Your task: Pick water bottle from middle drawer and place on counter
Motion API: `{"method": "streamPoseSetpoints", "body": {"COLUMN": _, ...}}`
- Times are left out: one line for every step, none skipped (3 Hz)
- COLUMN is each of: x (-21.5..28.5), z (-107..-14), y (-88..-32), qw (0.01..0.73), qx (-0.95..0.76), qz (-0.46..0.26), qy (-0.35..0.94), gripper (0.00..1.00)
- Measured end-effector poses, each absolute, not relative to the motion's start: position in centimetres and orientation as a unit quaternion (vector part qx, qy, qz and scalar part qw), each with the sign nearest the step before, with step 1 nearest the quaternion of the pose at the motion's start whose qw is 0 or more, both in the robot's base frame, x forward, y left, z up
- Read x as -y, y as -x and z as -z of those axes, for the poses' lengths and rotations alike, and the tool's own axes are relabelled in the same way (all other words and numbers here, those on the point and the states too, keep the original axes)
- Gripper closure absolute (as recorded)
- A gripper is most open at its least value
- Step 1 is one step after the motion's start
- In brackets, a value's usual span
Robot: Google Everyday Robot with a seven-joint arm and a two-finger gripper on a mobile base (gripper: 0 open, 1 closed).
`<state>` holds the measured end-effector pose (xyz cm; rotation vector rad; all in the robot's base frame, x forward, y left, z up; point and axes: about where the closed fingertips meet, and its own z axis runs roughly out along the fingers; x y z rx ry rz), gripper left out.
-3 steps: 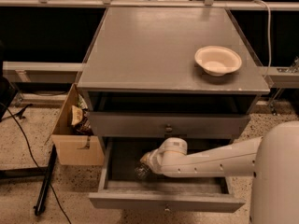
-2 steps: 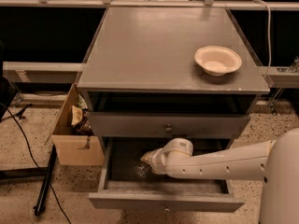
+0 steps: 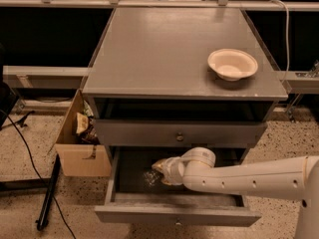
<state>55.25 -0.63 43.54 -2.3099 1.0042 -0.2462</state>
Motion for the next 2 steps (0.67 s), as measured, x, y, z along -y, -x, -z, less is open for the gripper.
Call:
{"method": "streamPoseSetpoints", "body": {"x": 0.56, "z": -43.52, "y": -55.23, "qw": 0.303, "qx": -0.380, "qz": 0.091, "qy": 0.869, "gripper": 1.00}}
{"method": "streamPoseSetpoints", "body": {"x": 0.19, "z": -43.39, "y": -55.04, "qw": 0.316, "qx": -0.386, "qz": 0.078, "qy": 0.863, "gripper": 1.00}}
